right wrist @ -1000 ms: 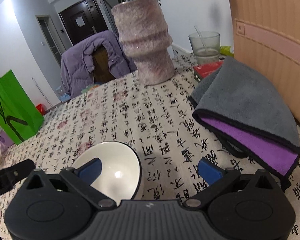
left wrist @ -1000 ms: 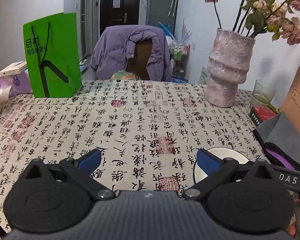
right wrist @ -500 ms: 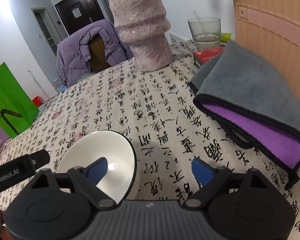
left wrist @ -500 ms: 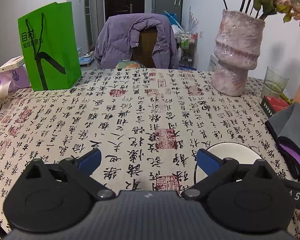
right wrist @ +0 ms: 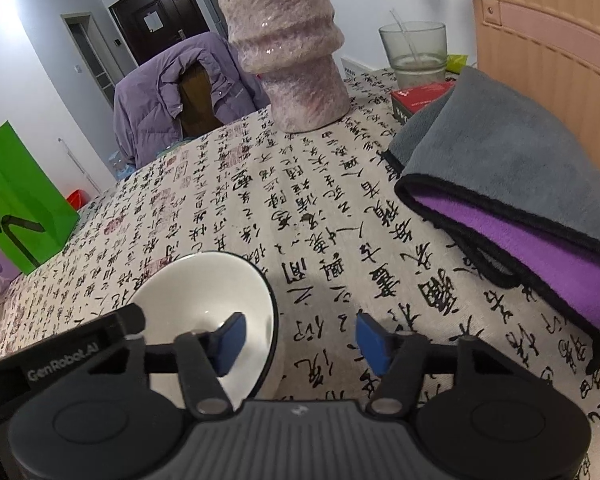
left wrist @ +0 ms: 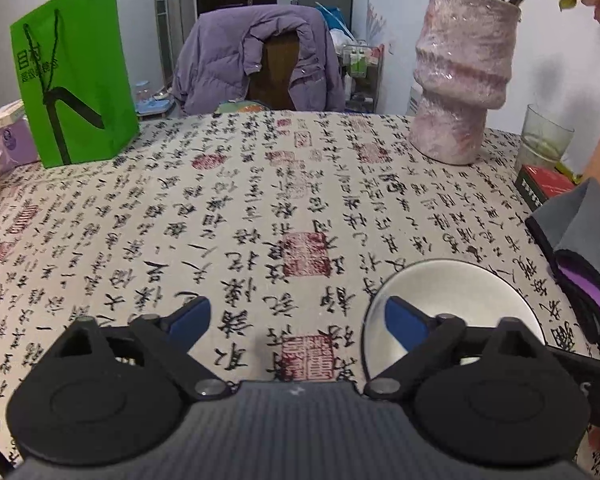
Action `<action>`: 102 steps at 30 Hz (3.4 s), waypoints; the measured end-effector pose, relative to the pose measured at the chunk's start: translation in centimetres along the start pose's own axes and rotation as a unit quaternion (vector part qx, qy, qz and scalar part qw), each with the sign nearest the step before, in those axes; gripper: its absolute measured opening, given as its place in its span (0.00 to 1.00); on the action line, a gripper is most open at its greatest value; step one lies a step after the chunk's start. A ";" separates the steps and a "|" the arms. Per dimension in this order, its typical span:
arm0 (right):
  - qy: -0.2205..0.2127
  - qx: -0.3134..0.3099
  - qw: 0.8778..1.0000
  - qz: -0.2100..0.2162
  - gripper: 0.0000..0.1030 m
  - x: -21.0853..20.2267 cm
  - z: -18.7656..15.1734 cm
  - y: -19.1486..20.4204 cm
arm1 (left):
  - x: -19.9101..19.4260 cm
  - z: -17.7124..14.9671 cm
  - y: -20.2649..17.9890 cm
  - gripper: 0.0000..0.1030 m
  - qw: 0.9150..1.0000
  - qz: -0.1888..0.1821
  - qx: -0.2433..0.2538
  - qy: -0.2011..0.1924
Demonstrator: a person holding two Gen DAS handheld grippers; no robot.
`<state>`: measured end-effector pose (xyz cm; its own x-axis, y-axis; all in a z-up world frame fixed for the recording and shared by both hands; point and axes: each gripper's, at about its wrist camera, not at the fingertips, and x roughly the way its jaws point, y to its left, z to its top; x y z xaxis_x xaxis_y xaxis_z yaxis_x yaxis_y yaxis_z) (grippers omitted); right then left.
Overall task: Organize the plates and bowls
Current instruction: 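Close both grippers on the rim of the white bowl, then lift the white bowl off the table with both grippers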
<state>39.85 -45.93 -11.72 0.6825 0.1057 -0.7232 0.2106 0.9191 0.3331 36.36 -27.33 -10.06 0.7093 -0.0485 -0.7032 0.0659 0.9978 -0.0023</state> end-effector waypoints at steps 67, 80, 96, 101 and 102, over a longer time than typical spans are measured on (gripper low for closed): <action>-0.024 -0.008 0.997 0.069 0.13 -1.0 -1.0 1.7 | -1.3 -0.9 -0.2 0.18 0.997 -0.075 -0.012 0.010; -0.039 -0.017 0.994 0.100 0.13 -2.6 -1.8 3.4 | -4.2 -1.1 1.8 0.18 0.998 -0.057 -0.030 -0.014; -0.045 -0.058 0.990 0.121 0.13 -4.6 -3.2 7.9 | -7.4 -1.1 5.8 0.18 0.998 -0.033 -0.041 -0.026; -0.042 -0.063 0.990 0.123 0.13 -5.2 -3.6 9.5 | -8.0 -1.3 7.4 0.18 0.998 -0.033 -0.052 -0.023; -0.042 -0.065 0.989 0.123 0.13 -5.3 -3.8 9.8 | -8.2 -1.3 7.6 0.18 0.998 -0.031 -0.052 -0.025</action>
<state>35.61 -36.03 -6.91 0.7584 0.3059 -0.5756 -0.0570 0.9108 0.4090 30.15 -19.28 -5.24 0.7403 -0.1102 -0.6632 0.0397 0.9919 -0.1206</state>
